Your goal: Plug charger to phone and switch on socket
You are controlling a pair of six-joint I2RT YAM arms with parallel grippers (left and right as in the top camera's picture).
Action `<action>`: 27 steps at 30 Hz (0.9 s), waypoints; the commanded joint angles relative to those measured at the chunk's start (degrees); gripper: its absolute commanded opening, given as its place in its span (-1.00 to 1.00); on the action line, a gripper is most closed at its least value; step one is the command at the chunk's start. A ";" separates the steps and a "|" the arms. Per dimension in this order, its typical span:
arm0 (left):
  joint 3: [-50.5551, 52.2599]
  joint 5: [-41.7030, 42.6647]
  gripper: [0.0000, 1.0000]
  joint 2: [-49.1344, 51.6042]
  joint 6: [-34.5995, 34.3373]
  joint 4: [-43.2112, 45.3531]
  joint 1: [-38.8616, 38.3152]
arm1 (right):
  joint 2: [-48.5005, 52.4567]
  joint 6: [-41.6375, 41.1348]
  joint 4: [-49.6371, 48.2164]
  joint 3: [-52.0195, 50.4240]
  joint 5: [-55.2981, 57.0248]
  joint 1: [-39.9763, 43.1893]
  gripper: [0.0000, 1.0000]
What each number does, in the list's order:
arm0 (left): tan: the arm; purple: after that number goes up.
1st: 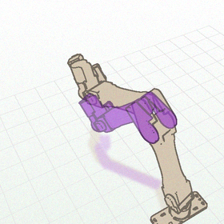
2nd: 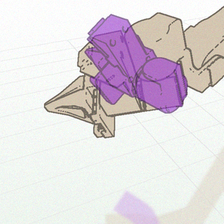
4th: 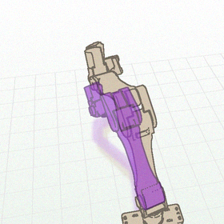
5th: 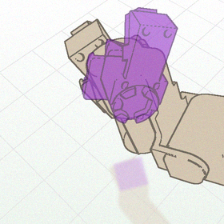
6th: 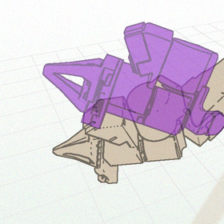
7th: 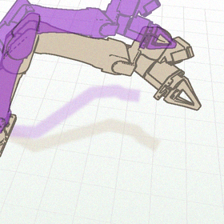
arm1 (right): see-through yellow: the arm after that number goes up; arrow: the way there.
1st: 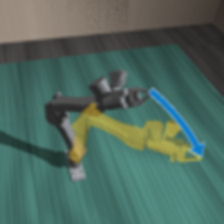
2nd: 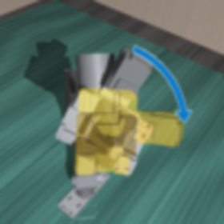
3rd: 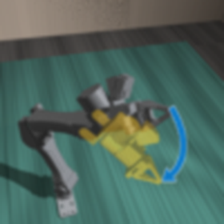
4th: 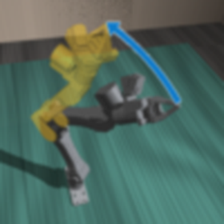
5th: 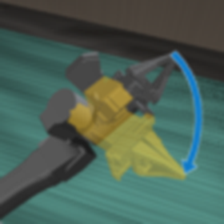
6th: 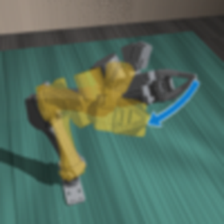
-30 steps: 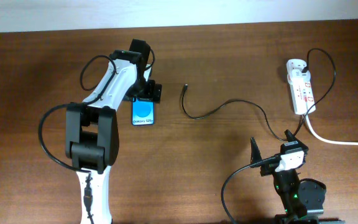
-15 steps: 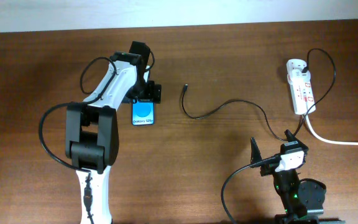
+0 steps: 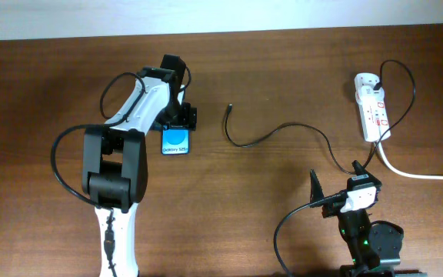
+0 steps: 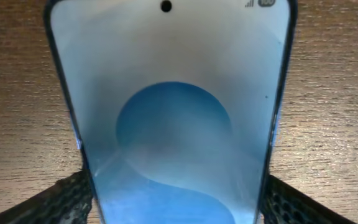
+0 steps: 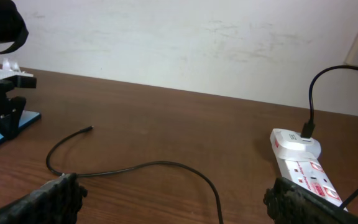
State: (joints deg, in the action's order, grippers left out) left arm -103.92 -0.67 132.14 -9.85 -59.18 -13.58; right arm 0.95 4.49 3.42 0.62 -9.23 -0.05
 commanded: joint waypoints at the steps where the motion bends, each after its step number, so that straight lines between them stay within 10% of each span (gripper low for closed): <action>1: 0.81 0.83 0.60 2.27 0.28 -0.02 0.24 | -0.22 -0.39 0.28 -0.31 0.28 -0.42 0.97; 27: -13.25 0.90 0.33 2.25 0.22 -11.28 0.24 | -0.22 -0.39 0.28 -0.31 0.28 -0.42 0.97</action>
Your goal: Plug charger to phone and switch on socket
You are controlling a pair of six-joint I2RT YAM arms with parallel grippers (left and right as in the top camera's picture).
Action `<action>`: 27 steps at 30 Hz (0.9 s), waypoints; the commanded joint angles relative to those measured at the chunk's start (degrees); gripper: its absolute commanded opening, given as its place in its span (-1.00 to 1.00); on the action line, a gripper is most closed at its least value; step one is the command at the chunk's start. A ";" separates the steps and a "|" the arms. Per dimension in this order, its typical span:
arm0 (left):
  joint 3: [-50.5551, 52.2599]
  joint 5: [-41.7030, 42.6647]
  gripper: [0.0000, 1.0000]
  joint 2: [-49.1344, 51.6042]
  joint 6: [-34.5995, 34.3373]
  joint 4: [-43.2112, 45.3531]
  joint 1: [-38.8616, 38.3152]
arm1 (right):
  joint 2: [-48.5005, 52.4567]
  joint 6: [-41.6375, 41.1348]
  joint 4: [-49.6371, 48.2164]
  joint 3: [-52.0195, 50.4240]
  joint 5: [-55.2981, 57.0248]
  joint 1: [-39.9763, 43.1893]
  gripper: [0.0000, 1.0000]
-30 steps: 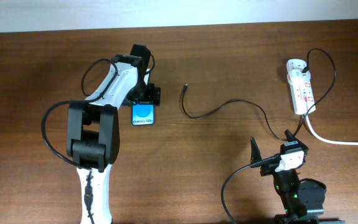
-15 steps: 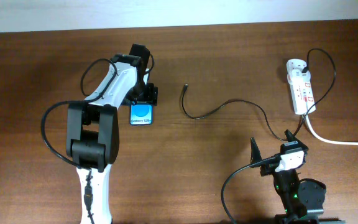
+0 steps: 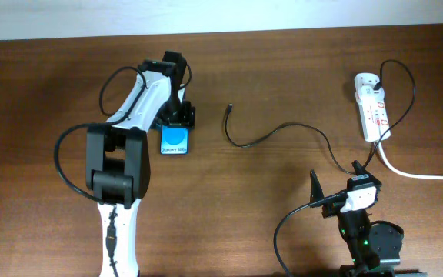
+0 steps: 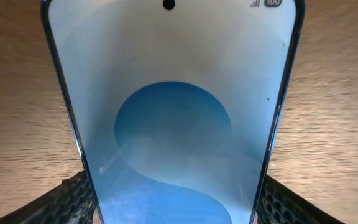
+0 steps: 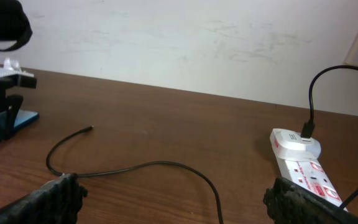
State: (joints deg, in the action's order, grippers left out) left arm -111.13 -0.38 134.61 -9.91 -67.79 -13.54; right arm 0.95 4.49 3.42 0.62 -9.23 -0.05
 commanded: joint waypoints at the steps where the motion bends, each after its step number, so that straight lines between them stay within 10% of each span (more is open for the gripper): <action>1: -7.08 0.61 0.31 -0.22 0.28 -3.48 0.20 | -0.22 -0.39 0.28 -0.31 0.28 -0.42 0.97; 12: -24.35 7.19 0.18 -0.22 -1.20 -14.64 0.24 | -0.22 -0.39 0.28 -0.31 0.28 -0.42 0.97; 27: -35.19 17.31 -0.56 -0.22 -11.76 -15.76 0.96 | -0.22 -0.90 -0.96 -0.31 -3.13 -0.42 0.97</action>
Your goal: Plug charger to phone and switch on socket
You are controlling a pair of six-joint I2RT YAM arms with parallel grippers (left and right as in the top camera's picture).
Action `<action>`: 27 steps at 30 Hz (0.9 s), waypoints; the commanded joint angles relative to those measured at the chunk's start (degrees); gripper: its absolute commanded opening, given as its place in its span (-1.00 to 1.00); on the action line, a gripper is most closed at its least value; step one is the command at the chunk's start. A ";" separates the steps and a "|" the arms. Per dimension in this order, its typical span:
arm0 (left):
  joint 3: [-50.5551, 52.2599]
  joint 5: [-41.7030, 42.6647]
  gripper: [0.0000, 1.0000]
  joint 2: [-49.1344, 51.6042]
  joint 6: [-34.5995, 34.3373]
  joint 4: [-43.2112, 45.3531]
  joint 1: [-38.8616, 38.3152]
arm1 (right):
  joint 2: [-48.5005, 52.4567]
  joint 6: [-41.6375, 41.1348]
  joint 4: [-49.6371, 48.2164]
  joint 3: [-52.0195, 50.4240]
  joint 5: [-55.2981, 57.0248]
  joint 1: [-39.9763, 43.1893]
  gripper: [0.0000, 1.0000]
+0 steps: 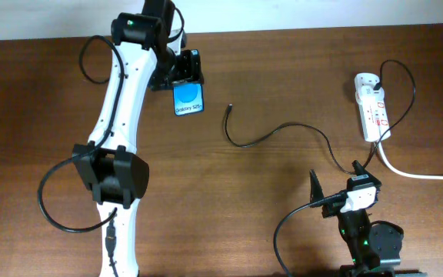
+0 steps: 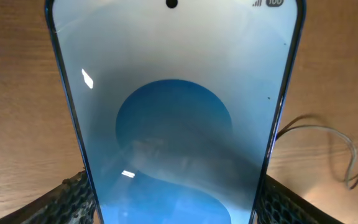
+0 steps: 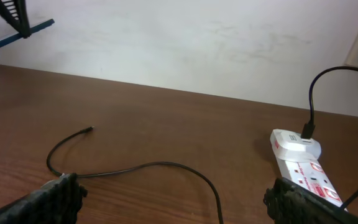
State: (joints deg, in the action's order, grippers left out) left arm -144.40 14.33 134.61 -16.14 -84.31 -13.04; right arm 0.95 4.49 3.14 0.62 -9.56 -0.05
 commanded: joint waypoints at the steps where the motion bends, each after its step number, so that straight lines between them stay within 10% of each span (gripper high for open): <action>1: -1.92 3.37 -0.90 -0.22 -6.43 1.05 0.48 | -0.22 -3.58 -1.25 -0.31 -3.50 -0.42 0.97; 14: -1.92 10.99 -1.00 -0.22 -11.69 0.87 2.34 | 2.49 -20.06 0.11 7.87 -6.58 -0.22 0.97; 27: -1.97 17.68 -1.00 -0.50 -11.72 -0.37 5.35 | 35.74 -19.80 17.05 42.25 -14.71 -0.22 0.97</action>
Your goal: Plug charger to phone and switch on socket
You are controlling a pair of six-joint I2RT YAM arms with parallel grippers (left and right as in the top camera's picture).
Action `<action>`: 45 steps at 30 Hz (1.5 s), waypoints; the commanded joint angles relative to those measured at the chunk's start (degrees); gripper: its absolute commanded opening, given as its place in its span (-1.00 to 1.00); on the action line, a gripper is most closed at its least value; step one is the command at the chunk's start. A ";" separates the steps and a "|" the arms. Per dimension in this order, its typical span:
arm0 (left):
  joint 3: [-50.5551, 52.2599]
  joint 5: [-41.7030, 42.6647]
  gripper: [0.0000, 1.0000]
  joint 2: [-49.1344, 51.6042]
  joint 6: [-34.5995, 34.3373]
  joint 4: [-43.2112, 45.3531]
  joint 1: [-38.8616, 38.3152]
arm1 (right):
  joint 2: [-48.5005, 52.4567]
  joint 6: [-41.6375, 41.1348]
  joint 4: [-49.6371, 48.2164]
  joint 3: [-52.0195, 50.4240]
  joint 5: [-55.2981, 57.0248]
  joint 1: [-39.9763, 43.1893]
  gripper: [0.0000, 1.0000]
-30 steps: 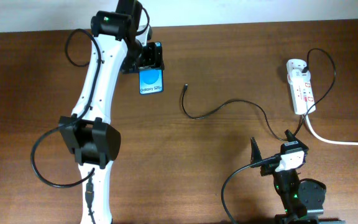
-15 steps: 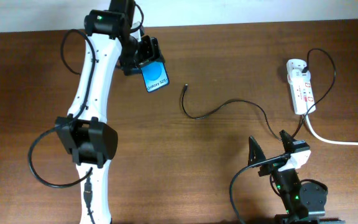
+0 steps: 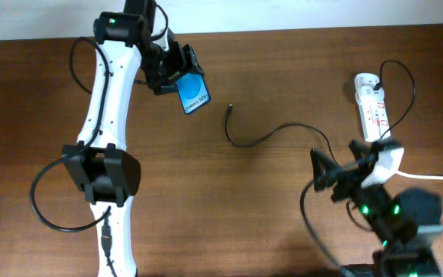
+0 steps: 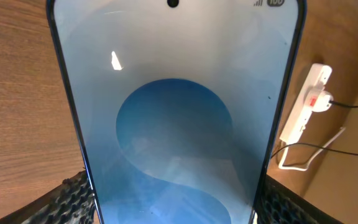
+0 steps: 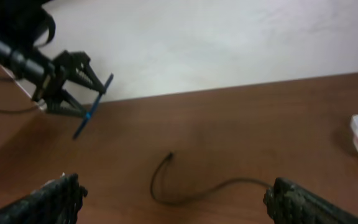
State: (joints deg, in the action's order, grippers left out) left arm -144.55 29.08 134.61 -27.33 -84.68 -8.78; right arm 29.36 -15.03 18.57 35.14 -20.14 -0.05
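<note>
The blue phone (image 3: 194, 95) hangs above the table's far left, tilted, with my left gripper (image 3: 174, 74) shut on its lower end. Its screen (image 4: 176, 112) fills the left wrist view, held between both mesh pads (image 4: 73, 200). The black charger cable (image 3: 271, 135) lies on the wood, its free plug tip (image 3: 228, 108) just right of the phone. It runs to the white power strip (image 3: 371, 105) at the far right. My right gripper (image 3: 338, 166) hovers open and empty near the right front, facing the cable (image 5: 185, 194) and the phone (image 5: 92, 116).
The power strip's thick white lead (image 3: 421, 174) runs off the right edge. A pale wall (image 5: 229, 37) stands behind the table's far edge. Bare brown tabletop (image 3: 244, 208) spreads between the two arms.
My right arm has risen from its low rest and now looks down on the cable from higher up. The left gripper has tilted the phone and turned it toward the power strip.
The phone lay on the table at centre left with my left gripper shut on it, the right arm parked low. A moment later it looked the same. Then the phone was held up near the far edge, and now it is tilted, with the right arm raised.
</note>
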 commanded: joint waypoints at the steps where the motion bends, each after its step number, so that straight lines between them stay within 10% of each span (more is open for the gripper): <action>1: -1.81 2.91 -1.00 -0.50 -0.50 -0.04 1.42 | 10.75 -0.28 2.58 10.75 -6.93 -0.22 0.97; 10: -1.81 2.86 -1.00 -0.50 -0.52 -0.90 6.43 | 33.88 -0.31 6.08 24.94 -29.27 -0.22 0.97; 23: -1.81 2.84 -1.00 -0.50 -0.50 -0.96 12.83 | 54.18 -12.96 -5.55 26.14 -24.15 -4.04 0.86; 37: -1.81 2.78 -1.00 -0.50 -0.85 -2.25 13.07 | 71.78 -15.76 5.46 43.21 -15.13 -11.21 0.60; 45: -1.81 3.80 -1.00 -0.50 -18.38 -5.68 12.87 | 71.78 -21.55 1.68 43.21 -15.15 -14.27 0.59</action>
State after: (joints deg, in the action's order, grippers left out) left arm -144.66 30.28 134.61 -36.86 -89.76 4.14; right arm 100.68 -33.58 21.45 77.03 -35.75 -12.23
